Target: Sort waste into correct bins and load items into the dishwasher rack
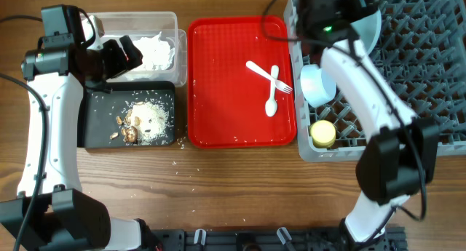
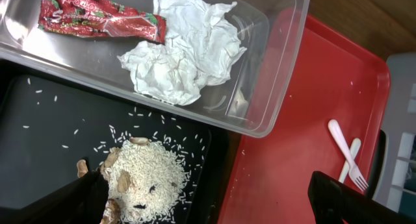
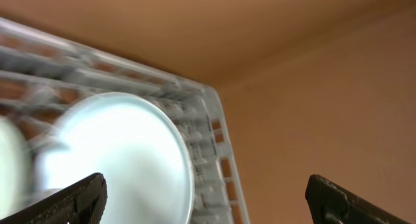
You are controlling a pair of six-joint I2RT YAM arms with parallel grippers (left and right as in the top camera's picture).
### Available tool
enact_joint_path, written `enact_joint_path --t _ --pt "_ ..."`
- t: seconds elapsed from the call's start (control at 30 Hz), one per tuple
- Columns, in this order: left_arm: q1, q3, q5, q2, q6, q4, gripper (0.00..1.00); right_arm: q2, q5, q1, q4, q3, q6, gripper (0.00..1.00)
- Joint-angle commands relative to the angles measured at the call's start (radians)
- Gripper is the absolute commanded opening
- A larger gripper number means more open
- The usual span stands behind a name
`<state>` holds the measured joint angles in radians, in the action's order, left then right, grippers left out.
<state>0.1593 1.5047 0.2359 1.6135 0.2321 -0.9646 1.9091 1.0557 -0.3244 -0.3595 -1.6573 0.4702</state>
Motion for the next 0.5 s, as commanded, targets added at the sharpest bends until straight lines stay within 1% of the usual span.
enact_joint_path --t 0.0,0.03,0.07,0.1,0.17,0.2,0.23,0.27,0.33,0.37,0.47 --pt "0.002 0.003 0.001 -0.014 -0.012 0.003 1.00 -0.079 -0.145 -0.143 -0.148 -0.003 -0.201 1.00" --pt "0.002 0.003 0.001 -0.014 -0.012 0.003 1.00 -0.081 -0.296 -0.176 -0.222 -0.003 -0.269 1.00" --pt "0.002 0.003 0.001 -0.014 -0.012 0.003 1.00 -0.079 -0.594 -0.208 -0.319 -0.003 -0.372 1.00" --pt "0.002 0.003 0.001 -0.014 -0.012 0.003 1.00 -0.073 -0.761 -0.208 -0.359 -0.003 -0.454 1.00" --pt "0.002 0.003 0.001 -0.014 -0.012 0.003 1.00 -0.066 -0.910 -0.197 -0.397 -0.003 -0.600 1.00" --pt "0.002 0.003 0.001 -0.014 -0.012 0.003 1.00 -0.060 -0.985 -0.182 -0.429 -0.003 -0.726 1.00" --pt "0.002 0.003 0.001 -0.014 -0.012 0.003 1.00 -0.056 -1.012 -0.174 -0.441 -0.003 -0.805 1.00" --pt "0.002 0.003 0.001 -0.014 -0.012 0.003 1.00 -0.051 -1.015 -0.173 -0.443 -0.002 -0.856 1.00" --pt "0.002 0.003 0.001 -0.014 -0.012 0.003 1.00 -0.038 -0.940 -0.173 -0.435 0.005 -0.855 0.98" --pt "0.002 0.003 0.001 -0.014 -0.012 0.003 1.00 -0.028 -0.909 -0.173 -0.433 0.012 -0.836 0.97" --pt "0.002 0.003 0.001 -0.014 -0.012 0.003 1.00 0.040 -0.900 -0.172 -0.427 0.034 -0.699 0.94"
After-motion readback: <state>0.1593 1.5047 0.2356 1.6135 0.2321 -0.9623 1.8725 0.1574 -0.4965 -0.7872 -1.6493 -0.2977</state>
